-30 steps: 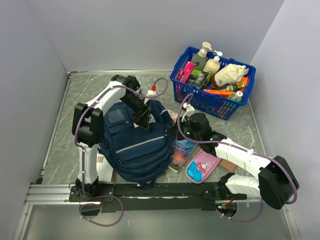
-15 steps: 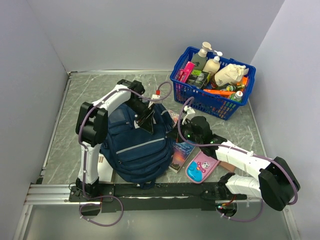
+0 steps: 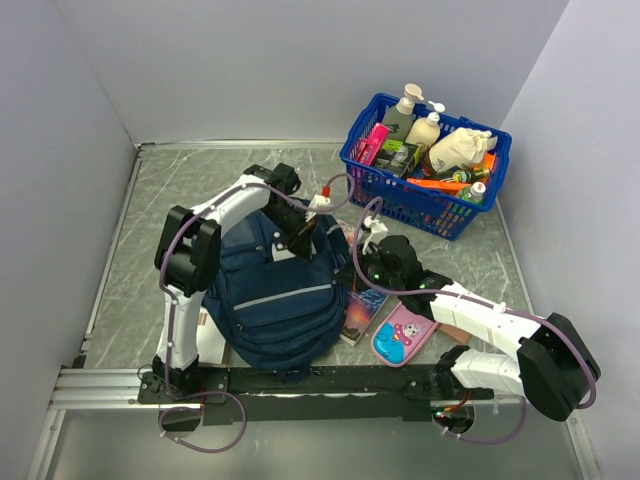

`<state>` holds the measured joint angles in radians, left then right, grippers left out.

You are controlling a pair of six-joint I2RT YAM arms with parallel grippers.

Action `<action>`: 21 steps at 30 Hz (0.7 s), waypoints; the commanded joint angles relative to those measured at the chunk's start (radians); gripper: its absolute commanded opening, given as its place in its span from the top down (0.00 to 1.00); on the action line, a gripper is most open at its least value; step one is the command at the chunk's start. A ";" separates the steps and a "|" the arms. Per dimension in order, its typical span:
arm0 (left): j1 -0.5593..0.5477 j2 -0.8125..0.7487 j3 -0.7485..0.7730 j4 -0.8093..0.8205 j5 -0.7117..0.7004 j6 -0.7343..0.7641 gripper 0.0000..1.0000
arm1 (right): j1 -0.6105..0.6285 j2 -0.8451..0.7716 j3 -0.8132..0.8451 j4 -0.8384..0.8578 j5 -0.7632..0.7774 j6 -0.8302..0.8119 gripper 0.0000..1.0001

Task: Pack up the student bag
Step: Unzip the student bag at the center of the board.

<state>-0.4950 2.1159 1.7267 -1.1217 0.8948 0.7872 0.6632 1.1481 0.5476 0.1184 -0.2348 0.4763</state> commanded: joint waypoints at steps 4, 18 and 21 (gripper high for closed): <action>0.096 -0.059 0.123 0.339 0.003 -0.311 0.99 | -0.010 -0.025 0.061 0.053 0.095 -0.027 1.00; 0.199 -0.180 -0.142 0.673 -0.079 -0.641 0.99 | -0.001 -0.047 0.025 0.053 0.083 0.007 1.00; 0.213 -0.169 -0.144 0.704 -0.106 -0.731 0.99 | 0.036 -0.059 0.002 0.055 0.089 0.012 1.00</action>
<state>-0.3443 1.9934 1.5784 -0.6094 0.9089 0.2073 0.6563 1.1366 0.5781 0.1963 -0.1234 0.4782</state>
